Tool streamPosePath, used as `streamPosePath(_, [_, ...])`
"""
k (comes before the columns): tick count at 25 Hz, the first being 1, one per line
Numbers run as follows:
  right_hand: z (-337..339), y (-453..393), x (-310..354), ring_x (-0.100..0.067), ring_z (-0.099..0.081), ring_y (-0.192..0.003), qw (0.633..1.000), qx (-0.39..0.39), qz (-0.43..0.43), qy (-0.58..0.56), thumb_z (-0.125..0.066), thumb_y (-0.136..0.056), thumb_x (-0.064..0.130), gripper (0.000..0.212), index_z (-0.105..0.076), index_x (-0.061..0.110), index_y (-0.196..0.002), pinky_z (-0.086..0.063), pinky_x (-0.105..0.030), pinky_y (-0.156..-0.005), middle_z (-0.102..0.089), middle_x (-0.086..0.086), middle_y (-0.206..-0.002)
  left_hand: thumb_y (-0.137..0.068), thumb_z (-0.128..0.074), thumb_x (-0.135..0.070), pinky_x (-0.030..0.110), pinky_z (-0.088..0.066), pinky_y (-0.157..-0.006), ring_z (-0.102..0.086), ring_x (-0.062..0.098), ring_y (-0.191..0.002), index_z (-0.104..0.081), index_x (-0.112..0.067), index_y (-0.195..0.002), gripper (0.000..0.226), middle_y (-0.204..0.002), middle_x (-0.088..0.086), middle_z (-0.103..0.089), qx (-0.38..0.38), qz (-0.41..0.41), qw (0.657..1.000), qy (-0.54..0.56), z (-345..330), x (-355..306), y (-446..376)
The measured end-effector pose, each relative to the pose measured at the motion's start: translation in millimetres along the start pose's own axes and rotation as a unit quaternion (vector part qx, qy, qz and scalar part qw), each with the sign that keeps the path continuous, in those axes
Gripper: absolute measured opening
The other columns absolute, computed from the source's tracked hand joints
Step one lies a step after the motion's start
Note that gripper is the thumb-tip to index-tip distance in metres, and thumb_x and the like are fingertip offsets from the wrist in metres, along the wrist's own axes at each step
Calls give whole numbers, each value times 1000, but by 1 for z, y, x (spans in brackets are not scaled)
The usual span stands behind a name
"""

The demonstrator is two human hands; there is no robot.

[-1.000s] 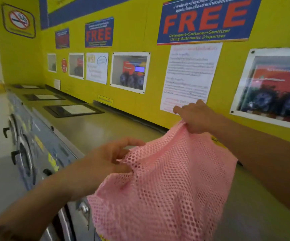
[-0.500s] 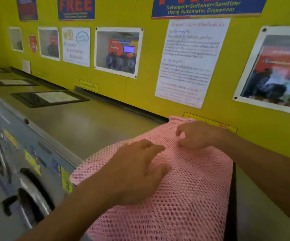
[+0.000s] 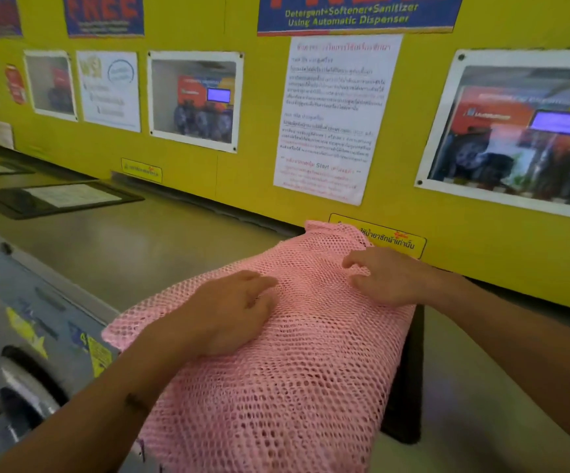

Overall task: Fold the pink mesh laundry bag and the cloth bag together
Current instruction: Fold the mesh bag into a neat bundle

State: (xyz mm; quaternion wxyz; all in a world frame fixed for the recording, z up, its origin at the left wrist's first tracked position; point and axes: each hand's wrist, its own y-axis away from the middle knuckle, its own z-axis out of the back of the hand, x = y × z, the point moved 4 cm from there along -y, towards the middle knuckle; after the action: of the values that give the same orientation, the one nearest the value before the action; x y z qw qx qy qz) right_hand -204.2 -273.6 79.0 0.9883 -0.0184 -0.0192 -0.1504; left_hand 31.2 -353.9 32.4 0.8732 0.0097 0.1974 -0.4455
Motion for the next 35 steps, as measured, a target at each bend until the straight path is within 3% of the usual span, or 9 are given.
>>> streamPosePath(6, [12,77,28,-3,-56,-105,985,-87,128,-75,-52,-89,43,32,-63,32,-116,-48,-33,-91,-63,12,-113,-96,-18,-56,55,-8,-119,-19,15,-148,-26,-40,-149,56,-161,-7,-24,-4,71,995,-68,-17,3,1])
streamPosePath(10, [-10,100,45,-2,-47,-119,979,99,153,-89,-43,-93,58,46,-46,38,-135,-38,-29,-104,-49,15,-131,-95,-19,-51,60,-7,-117,-20,21,-147,-27,-34,-150,58,-161,-1,-24,-3,132,989,-73,-23,-13,-1])
streamPosePath(12, [-14,95,37,-7,-44,-123,980,111,141,-81,-44,-94,55,46,-45,35,-136,-34,-34,-109,-47,10,-135,-95,-24,-49,60,-13,-116,-29,22,-144,-35,-32,-146,56,-158,-1,-33,-9,132,990,-41,-20,-17,-5])
streamPosePath(16, [-6,84,30,-13,-50,-119,987,105,112,-45,-49,-96,40,34,-53,29,-128,-39,-36,-105,-55,7,-131,-95,-48,-30,37,-33,-112,-49,21,-127,-59,-23,-128,35,-140,1,-54,-109,61,987,99,10,-22,12])
streamPosePath(21, [15,139,72,0,-47,-119,981,3,165,-100,-55,-90,49,47,-42,42,-134,-43,-30,-100,-50,18,-135,-83,-62,-24,28,-49,-71,-59,9,-78,-69,-30,-89,11,-87,-5,-67,-122,-68,986,93,41,-16,79])
streamPosePath(25, [-21,198,115,-13,-6,-149,965,181,187,-22,-57,-62,85,114,31,64,-131,-16,-48,-118,9,24,-160,-67,-71,-65,23,-33,-104,-39,-5,-125,-35,-51,-137,80,-134,-23,-43,73,-49,994,60,25,-17,122])
streamPosePath(27, [-40,195,122,-25,10,-151,973,140,179,45,-64,-65,77,128,45,55,-126,0,-54,-119,20,9,-162,-57,-73,-73,37,-15,-119,-11,2,-142,2,-51,-145,117,-153,-25,-10,115,-30,993,-29,11,-19,132])
streamPosePath(30, [-42,186,123,-28,-6,-147,980,-1,179,82,-62,-78,60,120,43,41,-133,-11,-52,-118,2,2,-161,-52,-70,-77,51,-2,-121,1,11,-146,18,-36,-143,133,-155,-16,3,38,-35,991,-124,-18,-20,131])
streamPosePath(35, [-40,190,123,-19,-14,-143,978,-7,191,84,-49,-90,51,94,28,41,-143,-16,-44,-119,-7,10,-159,-63,-73,-31,53,-34,-107,-46,21,-128,-26,-21,-139,90,-137,-2,-49,-186,-104,975,-65,-27,-18,129])
